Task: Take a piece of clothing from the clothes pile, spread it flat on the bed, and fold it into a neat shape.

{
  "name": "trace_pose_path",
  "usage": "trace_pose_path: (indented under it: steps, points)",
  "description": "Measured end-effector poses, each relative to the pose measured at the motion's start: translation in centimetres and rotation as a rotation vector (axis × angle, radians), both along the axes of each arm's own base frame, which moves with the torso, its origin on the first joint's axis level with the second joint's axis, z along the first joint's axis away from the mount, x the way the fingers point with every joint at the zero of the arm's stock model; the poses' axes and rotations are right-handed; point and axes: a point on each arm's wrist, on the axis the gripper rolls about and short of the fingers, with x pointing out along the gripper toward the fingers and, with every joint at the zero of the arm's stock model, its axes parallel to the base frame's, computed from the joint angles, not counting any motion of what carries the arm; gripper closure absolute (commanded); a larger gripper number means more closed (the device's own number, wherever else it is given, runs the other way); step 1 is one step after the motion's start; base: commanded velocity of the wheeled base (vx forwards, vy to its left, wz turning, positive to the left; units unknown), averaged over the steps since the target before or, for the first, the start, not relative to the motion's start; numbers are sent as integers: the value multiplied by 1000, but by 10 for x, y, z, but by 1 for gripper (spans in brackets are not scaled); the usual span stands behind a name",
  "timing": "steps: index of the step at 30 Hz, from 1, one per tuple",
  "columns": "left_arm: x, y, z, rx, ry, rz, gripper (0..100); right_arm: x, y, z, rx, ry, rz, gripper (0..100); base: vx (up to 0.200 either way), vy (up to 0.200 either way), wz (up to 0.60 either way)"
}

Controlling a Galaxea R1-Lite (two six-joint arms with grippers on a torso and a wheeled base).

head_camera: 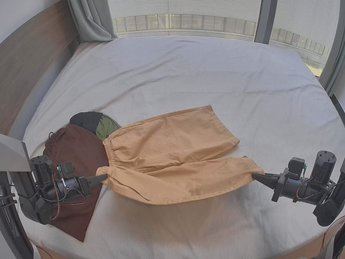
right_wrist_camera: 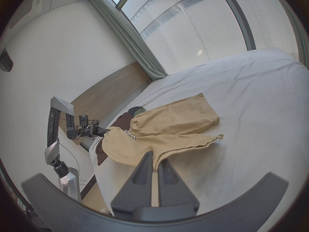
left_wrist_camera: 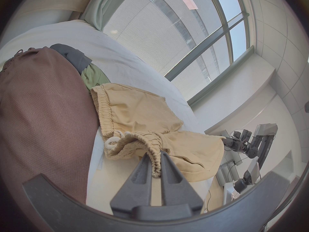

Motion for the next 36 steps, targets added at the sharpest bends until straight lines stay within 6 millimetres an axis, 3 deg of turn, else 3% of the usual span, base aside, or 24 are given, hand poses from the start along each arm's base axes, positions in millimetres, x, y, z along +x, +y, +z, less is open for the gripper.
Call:
trace_pose_path:
  steps: [36]
  points:
    - [24, 3, 17, -66, -39, 92, 100, 51, 10, 40, 173, -119, -28, 100, 0, 0, 0]
